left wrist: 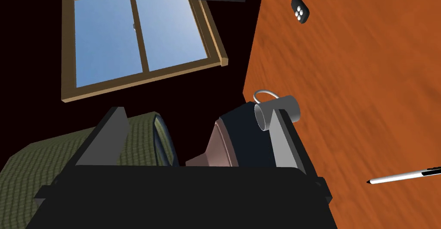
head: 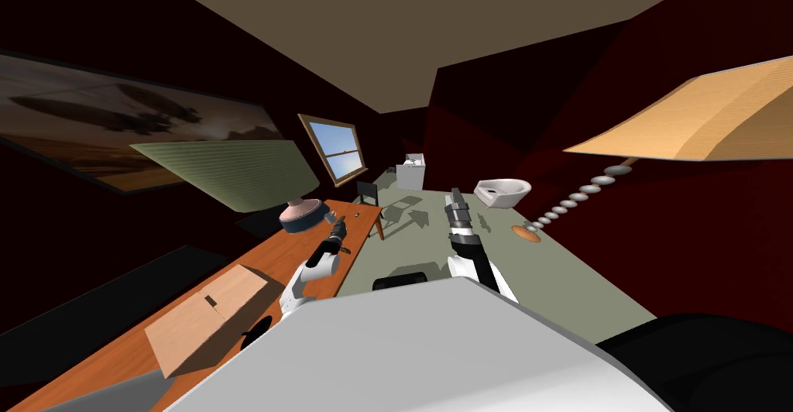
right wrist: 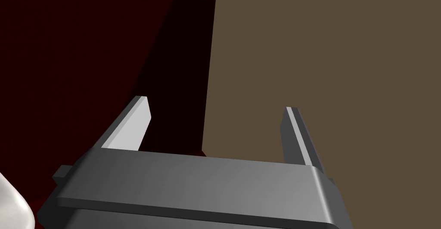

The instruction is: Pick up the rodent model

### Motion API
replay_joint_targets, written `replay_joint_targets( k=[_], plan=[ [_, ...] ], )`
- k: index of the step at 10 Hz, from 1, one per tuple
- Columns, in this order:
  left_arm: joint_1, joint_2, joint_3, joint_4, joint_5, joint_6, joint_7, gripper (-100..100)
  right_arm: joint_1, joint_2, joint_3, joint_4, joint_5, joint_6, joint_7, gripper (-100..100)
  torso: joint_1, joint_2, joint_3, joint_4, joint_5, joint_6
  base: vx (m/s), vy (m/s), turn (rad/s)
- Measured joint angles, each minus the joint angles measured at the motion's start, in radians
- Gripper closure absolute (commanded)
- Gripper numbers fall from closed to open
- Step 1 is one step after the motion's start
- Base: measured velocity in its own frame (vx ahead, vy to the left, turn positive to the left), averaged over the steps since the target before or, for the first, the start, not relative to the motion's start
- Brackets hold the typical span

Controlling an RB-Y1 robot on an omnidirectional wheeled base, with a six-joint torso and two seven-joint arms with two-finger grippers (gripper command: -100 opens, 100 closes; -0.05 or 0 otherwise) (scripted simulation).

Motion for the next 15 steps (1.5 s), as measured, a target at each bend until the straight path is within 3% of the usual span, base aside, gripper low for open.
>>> replay_joint_targets(
  k=[15],
  plan=[
    [-0.159, 0.060, 0.034, 0.319, 0.010, 0.396, -0.095, -100, 0.000, 0.000, 0.000, 0.000, 0.000, 0.000, 0.000, 0, 0.001, 0.000, 0.000, 0.000, 0.000, 0.000, -0.001, 0.017, -0.027]
  ],
)
